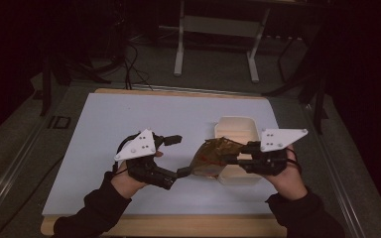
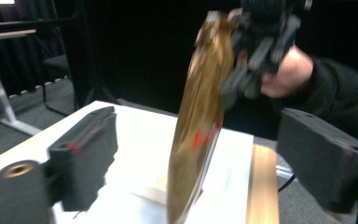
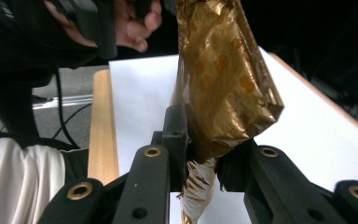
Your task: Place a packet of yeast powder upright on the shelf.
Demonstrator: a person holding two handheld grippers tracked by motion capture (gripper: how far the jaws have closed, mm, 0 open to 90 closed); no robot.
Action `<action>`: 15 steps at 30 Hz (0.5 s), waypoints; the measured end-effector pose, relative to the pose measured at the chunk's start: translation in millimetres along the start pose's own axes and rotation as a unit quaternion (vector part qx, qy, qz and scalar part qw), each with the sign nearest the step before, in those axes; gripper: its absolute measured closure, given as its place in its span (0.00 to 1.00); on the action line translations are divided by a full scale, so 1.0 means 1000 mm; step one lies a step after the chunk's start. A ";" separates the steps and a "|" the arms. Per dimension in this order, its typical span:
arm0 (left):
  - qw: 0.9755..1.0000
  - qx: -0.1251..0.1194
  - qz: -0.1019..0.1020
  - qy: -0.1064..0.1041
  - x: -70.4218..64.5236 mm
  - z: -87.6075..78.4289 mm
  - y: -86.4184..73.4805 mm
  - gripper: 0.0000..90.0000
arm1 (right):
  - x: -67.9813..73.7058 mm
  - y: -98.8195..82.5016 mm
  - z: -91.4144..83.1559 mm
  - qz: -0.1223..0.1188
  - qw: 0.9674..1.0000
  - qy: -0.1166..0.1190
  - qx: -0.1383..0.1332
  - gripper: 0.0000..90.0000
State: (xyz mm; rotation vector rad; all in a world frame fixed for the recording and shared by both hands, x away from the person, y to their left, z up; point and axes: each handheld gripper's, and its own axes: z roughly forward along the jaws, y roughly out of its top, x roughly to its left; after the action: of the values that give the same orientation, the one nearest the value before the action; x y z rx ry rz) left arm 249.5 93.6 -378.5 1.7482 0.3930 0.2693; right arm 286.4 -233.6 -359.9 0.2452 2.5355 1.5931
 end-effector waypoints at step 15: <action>0.999 0.022 -0.027 0.011 0.008 -0.004 -0.027 0.01 | -0.039 -0.019 -0.045 -0.025 1.000 -0.010 -0.005 0.85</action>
State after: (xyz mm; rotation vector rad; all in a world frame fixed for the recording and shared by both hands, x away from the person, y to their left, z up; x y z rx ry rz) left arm 252.3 104.9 -404.4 1.7770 0.4651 0.2425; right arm 314.2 -289.8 -356.1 0.1945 2.4977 1.5771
